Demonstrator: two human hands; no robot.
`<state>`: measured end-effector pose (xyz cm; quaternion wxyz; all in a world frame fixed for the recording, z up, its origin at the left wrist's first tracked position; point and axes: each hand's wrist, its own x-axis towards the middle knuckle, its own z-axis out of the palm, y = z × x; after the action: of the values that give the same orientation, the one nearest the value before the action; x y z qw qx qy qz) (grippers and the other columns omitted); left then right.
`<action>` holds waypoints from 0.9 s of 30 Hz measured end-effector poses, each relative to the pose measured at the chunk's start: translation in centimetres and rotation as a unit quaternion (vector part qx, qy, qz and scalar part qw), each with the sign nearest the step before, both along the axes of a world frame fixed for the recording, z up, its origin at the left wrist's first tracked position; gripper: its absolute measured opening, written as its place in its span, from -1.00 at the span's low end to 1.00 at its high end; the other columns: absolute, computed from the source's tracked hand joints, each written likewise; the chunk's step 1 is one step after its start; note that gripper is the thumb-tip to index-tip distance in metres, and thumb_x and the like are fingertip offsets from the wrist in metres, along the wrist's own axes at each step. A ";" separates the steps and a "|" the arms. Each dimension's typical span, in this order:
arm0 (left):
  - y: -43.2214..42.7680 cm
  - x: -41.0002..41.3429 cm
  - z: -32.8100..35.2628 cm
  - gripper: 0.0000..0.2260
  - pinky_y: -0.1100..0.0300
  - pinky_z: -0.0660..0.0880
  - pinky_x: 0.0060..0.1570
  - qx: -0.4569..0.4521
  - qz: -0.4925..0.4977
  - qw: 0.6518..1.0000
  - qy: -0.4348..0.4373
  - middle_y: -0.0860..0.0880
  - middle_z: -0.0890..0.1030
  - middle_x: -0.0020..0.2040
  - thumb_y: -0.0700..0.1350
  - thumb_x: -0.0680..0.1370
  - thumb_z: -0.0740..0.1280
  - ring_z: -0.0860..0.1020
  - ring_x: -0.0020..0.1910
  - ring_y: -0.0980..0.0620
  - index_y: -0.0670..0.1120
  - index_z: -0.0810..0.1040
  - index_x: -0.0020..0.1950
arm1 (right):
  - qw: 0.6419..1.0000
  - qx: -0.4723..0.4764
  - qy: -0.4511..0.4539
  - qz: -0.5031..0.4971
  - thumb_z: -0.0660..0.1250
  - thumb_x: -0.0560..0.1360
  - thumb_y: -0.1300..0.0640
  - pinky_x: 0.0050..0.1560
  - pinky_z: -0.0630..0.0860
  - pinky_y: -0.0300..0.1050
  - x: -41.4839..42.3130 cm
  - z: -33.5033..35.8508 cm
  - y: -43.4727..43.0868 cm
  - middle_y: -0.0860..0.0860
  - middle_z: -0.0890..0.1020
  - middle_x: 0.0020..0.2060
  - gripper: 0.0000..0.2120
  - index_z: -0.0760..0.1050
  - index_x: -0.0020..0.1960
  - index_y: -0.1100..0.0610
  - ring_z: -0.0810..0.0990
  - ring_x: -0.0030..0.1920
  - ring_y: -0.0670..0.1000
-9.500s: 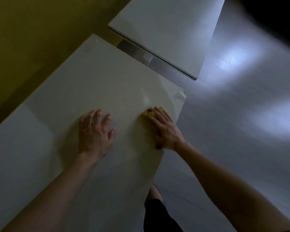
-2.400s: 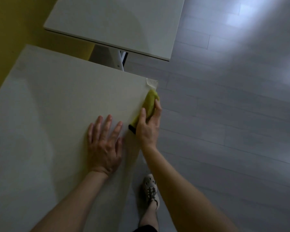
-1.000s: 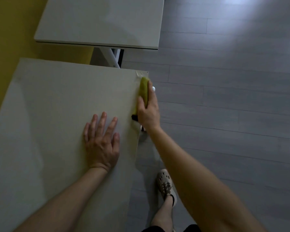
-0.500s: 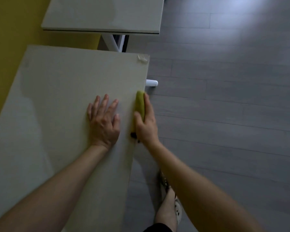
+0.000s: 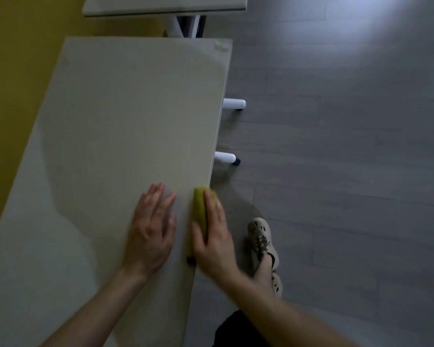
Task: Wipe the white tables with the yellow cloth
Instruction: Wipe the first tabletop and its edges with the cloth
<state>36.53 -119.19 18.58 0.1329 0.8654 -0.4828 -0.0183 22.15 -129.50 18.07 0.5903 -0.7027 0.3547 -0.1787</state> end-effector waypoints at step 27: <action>5.8 -2.2 -1.8 -0.47 -0.32 0.15 0.65 0.003 -0.009 0.998 -0.063 -0.09 0.26 0.73 0.07 0.70 0.20 0.20 0.73 -0.13 0.02 0.38 0.69 | 0.989 -0.050 -0.038 -0.132 0.24 0.56 0.24 0.40 0.11 -0.59 6.2 -1.1 -4.2 -0.05 0.29 0.69 -0.28 0.28 0.71 -0.02 0.22 0.67 -0.09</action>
<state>34.28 -113.34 16.73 0.0999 0.8610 -0.4975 0.0333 28.35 -133.66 17.01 0.5389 -0.6708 0.4123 -0.2992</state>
